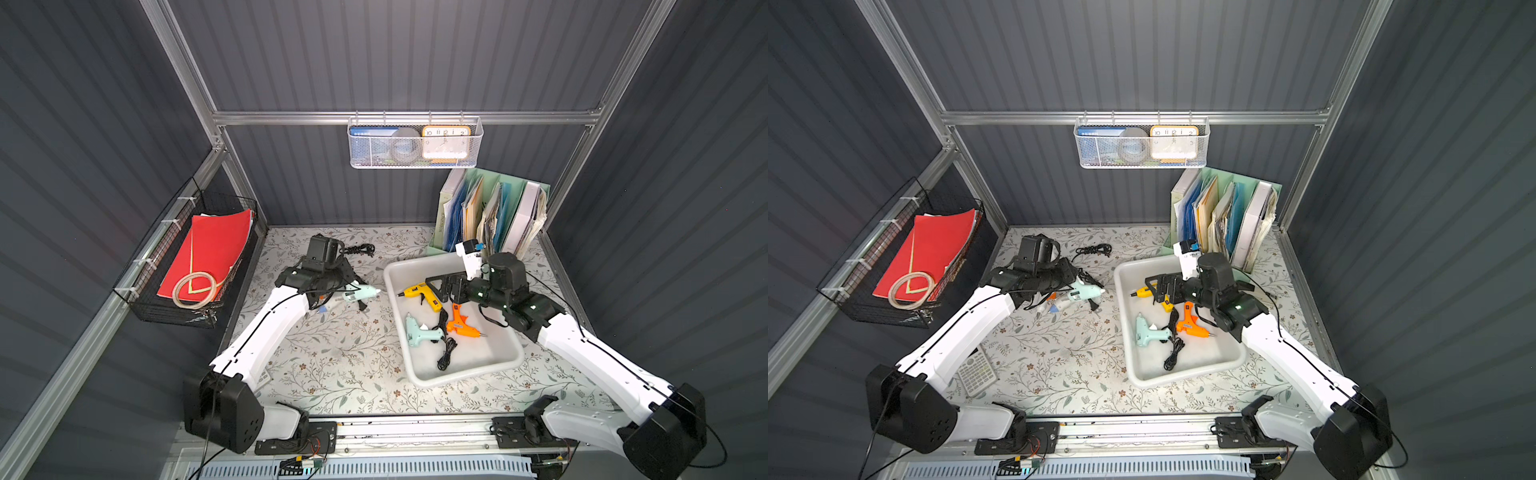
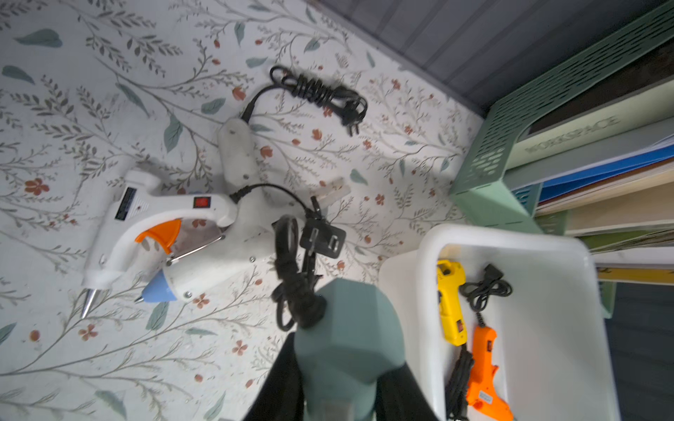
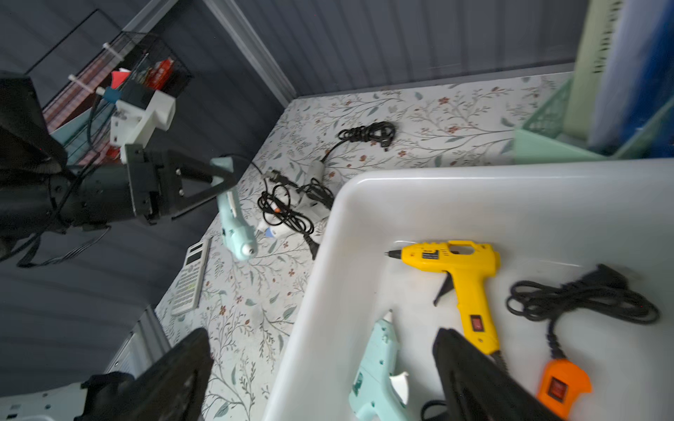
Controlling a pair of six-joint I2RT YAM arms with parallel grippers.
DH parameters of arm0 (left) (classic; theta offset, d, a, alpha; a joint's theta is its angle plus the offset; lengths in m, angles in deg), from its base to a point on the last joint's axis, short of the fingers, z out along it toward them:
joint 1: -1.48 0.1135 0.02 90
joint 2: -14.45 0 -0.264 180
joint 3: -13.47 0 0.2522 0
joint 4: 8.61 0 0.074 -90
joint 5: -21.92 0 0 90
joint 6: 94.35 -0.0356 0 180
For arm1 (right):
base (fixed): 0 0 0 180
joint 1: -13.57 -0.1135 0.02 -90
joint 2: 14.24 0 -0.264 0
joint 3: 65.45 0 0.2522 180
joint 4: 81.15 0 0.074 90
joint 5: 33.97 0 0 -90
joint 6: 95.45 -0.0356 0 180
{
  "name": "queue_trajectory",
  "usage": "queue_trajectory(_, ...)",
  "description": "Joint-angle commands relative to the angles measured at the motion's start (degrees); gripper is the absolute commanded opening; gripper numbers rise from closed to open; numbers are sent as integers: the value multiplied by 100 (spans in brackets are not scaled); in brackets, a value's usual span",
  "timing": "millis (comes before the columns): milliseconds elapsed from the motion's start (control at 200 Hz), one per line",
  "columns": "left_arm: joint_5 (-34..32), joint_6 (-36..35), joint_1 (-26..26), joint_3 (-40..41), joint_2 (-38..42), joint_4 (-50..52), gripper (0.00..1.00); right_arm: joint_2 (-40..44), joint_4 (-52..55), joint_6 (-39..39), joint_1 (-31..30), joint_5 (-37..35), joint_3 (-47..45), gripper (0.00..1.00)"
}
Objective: Put the hot melt glue gun into the storage box
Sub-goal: Pick up the hot melt adhesive gun from the center of the board.
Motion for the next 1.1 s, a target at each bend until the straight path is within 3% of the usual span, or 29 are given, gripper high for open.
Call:
queue_trajectory(0,150,327,-21,-30,81,-841,0,-359,-967,7,-128,710,78,96)
queue_trajectory(190,637,602,-21,-214,-90,-1364,0,-1082,-2380,-312,-218,1149,204,93)
queue_trajectory(440,963,813,-19,-681,-229,-1735,0,-1837,-3580,-463,-228,956,478,90)
queue_trajectory(780,1380,1019,-12,-1370,-485,-1763,0,-2582,-5136,-683,-271,1047,700,78)
queue_trajectory(1096,1820,1225,-12,-1606,-716,-1884,0,-2911,-5307,-278,-406,771,1050,66)
